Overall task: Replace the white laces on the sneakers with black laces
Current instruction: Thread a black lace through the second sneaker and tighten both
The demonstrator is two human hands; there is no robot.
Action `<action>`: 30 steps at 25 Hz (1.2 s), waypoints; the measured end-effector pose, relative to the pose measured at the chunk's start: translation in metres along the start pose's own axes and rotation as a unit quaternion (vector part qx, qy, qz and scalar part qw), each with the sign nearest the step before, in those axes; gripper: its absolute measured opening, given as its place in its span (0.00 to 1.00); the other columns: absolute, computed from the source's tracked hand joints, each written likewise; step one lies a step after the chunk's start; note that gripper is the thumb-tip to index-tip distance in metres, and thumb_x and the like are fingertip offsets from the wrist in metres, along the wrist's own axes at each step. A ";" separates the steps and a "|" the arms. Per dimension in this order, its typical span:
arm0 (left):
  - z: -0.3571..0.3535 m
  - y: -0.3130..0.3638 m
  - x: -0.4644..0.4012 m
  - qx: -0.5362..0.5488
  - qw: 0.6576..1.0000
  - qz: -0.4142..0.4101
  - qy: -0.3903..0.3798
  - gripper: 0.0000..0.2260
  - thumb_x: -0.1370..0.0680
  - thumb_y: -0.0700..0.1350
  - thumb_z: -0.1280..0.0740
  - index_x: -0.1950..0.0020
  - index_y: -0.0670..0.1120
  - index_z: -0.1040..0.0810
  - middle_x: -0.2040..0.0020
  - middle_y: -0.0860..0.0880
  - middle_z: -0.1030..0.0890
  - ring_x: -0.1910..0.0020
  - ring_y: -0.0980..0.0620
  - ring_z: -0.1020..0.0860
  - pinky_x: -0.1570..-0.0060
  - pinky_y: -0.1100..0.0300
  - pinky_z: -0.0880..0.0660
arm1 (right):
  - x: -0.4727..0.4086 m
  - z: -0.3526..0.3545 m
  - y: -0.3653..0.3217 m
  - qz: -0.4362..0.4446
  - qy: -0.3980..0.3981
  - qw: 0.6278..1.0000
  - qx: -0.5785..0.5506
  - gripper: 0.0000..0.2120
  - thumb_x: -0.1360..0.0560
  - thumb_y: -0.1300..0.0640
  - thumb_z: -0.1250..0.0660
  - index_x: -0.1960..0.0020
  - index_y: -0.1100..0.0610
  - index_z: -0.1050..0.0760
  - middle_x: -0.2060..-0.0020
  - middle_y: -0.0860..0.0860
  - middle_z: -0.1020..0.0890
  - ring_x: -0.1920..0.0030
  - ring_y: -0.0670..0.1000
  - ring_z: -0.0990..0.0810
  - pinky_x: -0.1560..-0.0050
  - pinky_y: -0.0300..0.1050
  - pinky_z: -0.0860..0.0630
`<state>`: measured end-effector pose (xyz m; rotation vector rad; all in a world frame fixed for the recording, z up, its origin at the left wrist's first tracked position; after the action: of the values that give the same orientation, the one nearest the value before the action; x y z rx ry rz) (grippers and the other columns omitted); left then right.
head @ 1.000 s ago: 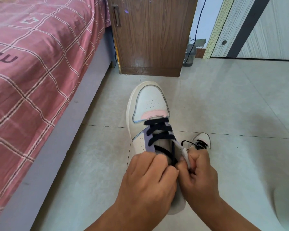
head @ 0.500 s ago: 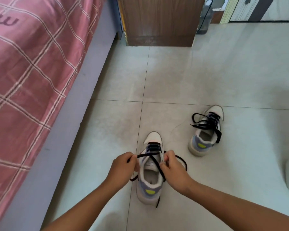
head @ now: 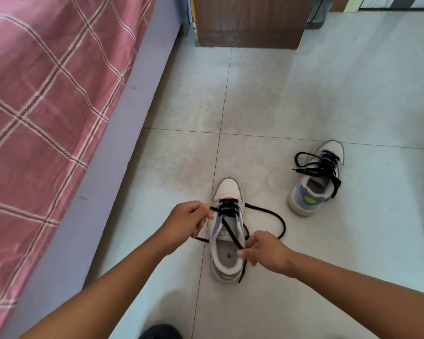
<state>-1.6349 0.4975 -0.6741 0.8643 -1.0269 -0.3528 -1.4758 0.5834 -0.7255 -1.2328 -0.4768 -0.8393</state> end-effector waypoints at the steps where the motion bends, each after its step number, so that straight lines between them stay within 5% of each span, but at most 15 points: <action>1: 0.001 0.010 -0.001 -0.011 1.000 -0.017 0.005 0.14 0.19 0.45 0.39 0.62 0.42 0.21 0.74 0.52 0.30 0.76 0.55 0.35 0.73 0.65 0.36 | 0.003 0.005 -0.007 0.009 0.009 1.000 0.002 0.15 0.25 0.53 0.32 0.67 0.59 0.28 0.71 0.54 0.24 0.69 0.48 0.29 0.70 0.31 0.33; 6: 0.007 0.049 -0.008 -0.168 0.981 -0.086 0.037 0.13 0.20 0.48 0.38 0.59 0.43 0.19 0.74 0.58 0.29 0.77 0.63 0.32 0.73 0.70 0.38 | 0.025 0.047 -0.064 0.076 0.017 0.995 -0.055 0.15 0.24 0.49 0.34 0.67 0.55 0.23 0.80 0.47 0.28 0.71 0.49 0.30 0.67 0.39 0.31; 9: 0.016 0.059 -0.009 -0.244 0.964 -0.096 0.032 0.13 0.20 0.48 0.38 0.59 0.43 0.20 0.71 0.56 0.29 0.78 0.62 0.32 0.77 0.71 0.39 | 0.035 0.080 -0.090 0.119 0.028 0.978 -0.170 0.14 0.22 0.53 0.37 0.65 0.58 0.25 0.81 0.50 0.31 0.70 0.50 0.27 0.55 0.43 0.27; 12: 0.030 0.063 -0.011 -0.383 0.918 -0.088 0.048 0.14 0.20 0.50 0.39 0.58 0.42 0.23 0.68 0.51 0.28 0.71 0.54 0.31 0.73 0.62 0.38 | 0.033 0.107 -0.086 0.100 0.039 0.941 -0.321 0.13 0.22 0.55 0.39 0.64 0.59 0.29 0.82 0.50 0.36 0.73 0.49 0.32 0.63 0.43 0.27; 17: 0.046 0.074 -0.012 -0.504 0.853 -0.099 0.094 0.11 0.19 0.51 0.41 0.54 0.47 0.23 0.65 0.53 0.27 0.64 0.51 0.28 0.69 0.61 0.36 | 0.034 0.124 -0.083 0.089 0.042 0.922 -0.374 0.13 0.22 0.54 0.40 0.63 0.59 0.30 0.82 0.48 0.40 0.75 0.46 0.35 0.78 0.34 0.38; 19: 0.047 0.069 -0.016 -0.441 0.891 -0.083 0.071 0.13 0.19 0.51 0.41 0.54 0.45 0.22 0.64 0.52 0.25 0.67 0.53 0.28 0.69 0.62 0.33 | 0.038 0.123 -0.084 0.086 0.034 0.928 -0.360 0.12 0.22 0.55 0.40 0.62 0.60 0.30 0.82 0.48 0.40 0.77 0.45 0.35 0.81 0.33 0.42; 22: 0.049 0.057 -0.021 -0.142 0.990 -0.019 0.010 0.13 0.20 0.48 0.39 0.56 0.41 0.20 0.66 0.49 0.24 0.72 0.53 0.28 0.72 0.63 0.29 | 0.045 0.121 -0.085 0.076 0.021 0.941 -0.329 0.11 0.22 0.56 0.40 0.60 0.61 0.29 0.81 0.48 0.39 0.77 0.45 0.34 0.83 0.32 0.44; 25: 0.055 0.068 -0.016 0.086 0.996 0.002 -0.027 0.12 0.20 0.47 0.38 0.59 0.41 0.22 0.70 0.49 0.27 0.74 0.53 0.28 0.72 0.62 0.29 | 0.054 0.120 -0.091 0.077 0.009 0.937 -0.342 0.09 0.28 0.55 0.37 0.60 0.61 0.29 0.81 0.49 0.39 0.77 0.45 0.34 0.84 0.31 0.44; 30: 0.062 0.101 -0.005 0.197 0.977 -0.052 -0.056 0.12 0.21 0.47 0.39 0.60 0.43 0.25 0.72 0.51 0.28 0.75 0.53 0.29 0.76 0.64 0.30 | 0.069 0.120 -0.102 0.072 0.000 0.910 -0.409 0.08 0.31 0.55 0.37 0.61 0.60 0.29 0.81 0.48 0.38 0.76 0.44 0.32 0.85 0.31 0.44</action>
<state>-1.7031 0.5357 -0.5849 1.2696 -1.1804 -0.2929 -1.4979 0.6664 -0.5768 -2.0082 -0.0017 -0.9447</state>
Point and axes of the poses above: each hand's wrist, its own x-axis away from the middle knuckle, its own z-axis out of the back of the hand, y = z × x, the point moved 8 cm from there along -x, towards the middle knuckle
